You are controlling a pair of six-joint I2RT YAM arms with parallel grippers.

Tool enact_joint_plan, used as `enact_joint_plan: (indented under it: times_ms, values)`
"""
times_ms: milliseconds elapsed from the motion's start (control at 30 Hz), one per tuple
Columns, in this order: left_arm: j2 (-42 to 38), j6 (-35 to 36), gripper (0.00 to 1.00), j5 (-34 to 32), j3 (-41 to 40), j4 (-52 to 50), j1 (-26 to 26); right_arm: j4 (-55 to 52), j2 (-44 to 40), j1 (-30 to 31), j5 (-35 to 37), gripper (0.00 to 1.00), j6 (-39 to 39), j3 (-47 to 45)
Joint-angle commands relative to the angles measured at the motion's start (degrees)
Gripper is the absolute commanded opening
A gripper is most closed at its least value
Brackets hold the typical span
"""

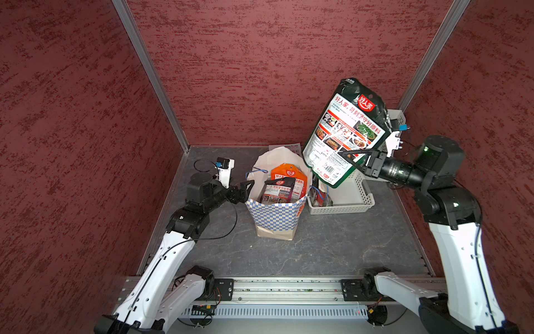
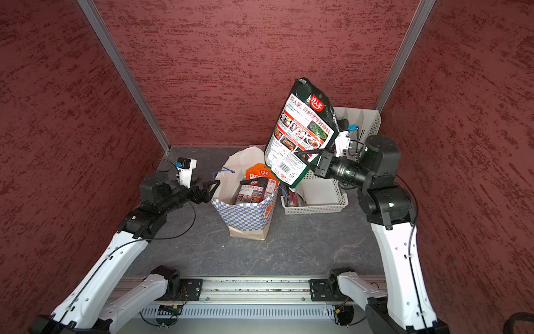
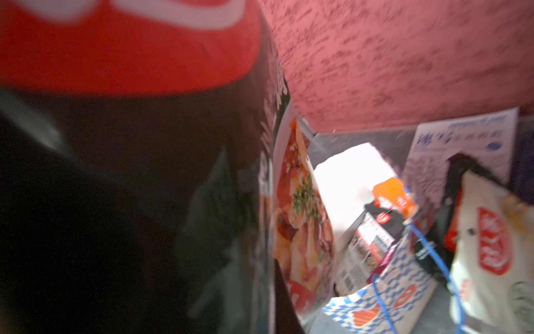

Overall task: Place the condiment packets inside the bag
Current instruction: Place the condiment packet in the paper bag.

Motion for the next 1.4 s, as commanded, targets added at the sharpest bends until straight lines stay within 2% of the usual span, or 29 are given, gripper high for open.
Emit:
enact_joint_plan:
  times_ms: [0,100,267,367,433,633,800,1100,1367]
  values:
    - [2.67,-1.46,0.85,-1.75,3.84,-2.27,0.08,2.67,3.0,6.59,0.63,0.0,7.48,1.21]
    - [4.45,-3.09,0.76,-3.32,6.07,-3.61,0.21,0.4,8.29,11.32,2.42,0.0,9.51,4.07]
    - [4.46,-4.99,0.54,-2.93,5.65,-0.61,0.75,-6.6,16.28,15.69,5.31,0.0,11.22,11.44]
    - [4.57,-6.58,0.37,-3.12,5.65,-0.3,1.37,-13.96,20.96,16.15,7.65,0.0,12.36,16.26]
    - [4.09,-8.12,0.25,-3.46,5.32,0.05,1.97,-15.05,23.26,16.67,7.69,0.0,13.82,17.27]
    - [0.04,-14.89,0.07,-3.19,0.91,4.28,3.57,-15.73,28.19,21.21,6.05,0.0,18.25,18.06]
    - [-2.15,-20.23,0.0,-0.76,-2.83,8.49,4.4,-18.93,30.6,22.24,6.51,0.0,21.06,18.88]
    - [-1.25,-20.96,0.0,2.16,-3.46,10.19,4.63,-22.49,31.64,22.68,4.06,0.0,27.23,18.87]
    - [-0.94,-21.15,0.0,5.78,-4.47,13.91,4.72,-16.66,33.77,23.6,1.26,0.0,30.9,13.85]
